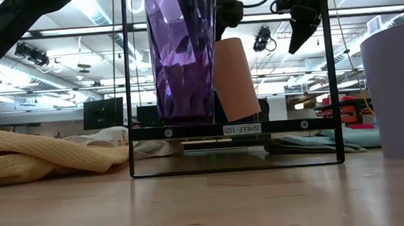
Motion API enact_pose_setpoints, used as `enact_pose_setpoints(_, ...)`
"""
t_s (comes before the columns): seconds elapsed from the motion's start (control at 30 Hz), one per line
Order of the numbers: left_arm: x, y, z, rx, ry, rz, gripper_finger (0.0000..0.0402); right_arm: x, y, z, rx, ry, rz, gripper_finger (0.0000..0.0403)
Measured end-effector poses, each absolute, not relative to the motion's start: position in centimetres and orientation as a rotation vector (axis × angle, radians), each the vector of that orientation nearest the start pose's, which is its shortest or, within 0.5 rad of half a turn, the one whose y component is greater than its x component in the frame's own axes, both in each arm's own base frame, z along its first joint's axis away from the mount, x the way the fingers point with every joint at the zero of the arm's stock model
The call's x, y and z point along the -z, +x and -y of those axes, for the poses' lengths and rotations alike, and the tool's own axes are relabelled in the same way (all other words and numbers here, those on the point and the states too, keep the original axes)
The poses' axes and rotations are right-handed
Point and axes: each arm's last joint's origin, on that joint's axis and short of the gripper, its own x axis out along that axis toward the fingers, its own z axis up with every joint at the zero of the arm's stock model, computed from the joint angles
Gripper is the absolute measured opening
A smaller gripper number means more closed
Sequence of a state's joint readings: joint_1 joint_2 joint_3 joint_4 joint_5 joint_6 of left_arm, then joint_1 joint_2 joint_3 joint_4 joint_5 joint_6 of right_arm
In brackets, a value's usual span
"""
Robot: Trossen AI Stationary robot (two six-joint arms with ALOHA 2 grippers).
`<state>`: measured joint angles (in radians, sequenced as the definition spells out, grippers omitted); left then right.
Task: Stack small to large cups/mugs on shelf
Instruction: Put the orange cup on the shelf
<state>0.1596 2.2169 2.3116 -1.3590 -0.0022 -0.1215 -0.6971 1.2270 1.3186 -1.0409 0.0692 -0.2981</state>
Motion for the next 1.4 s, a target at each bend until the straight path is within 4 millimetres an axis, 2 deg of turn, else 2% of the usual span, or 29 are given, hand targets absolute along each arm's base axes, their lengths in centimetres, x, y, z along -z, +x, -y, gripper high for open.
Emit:
enact_pose_setpoints(0.57,-30.58,44.23,-7.07,-0.094,-0.019,-1.248,0.0009,-35.56,17.18,14.65,0.559,0.036,-1.014,0.0132)
enact_pose_setpoints(1.4,-30.67,44.23,-7.07,-0.094,-0.017,-1.242,0.0012,-35.56,17.18,14.65,0.555,0.029,-1.017,0.0132)
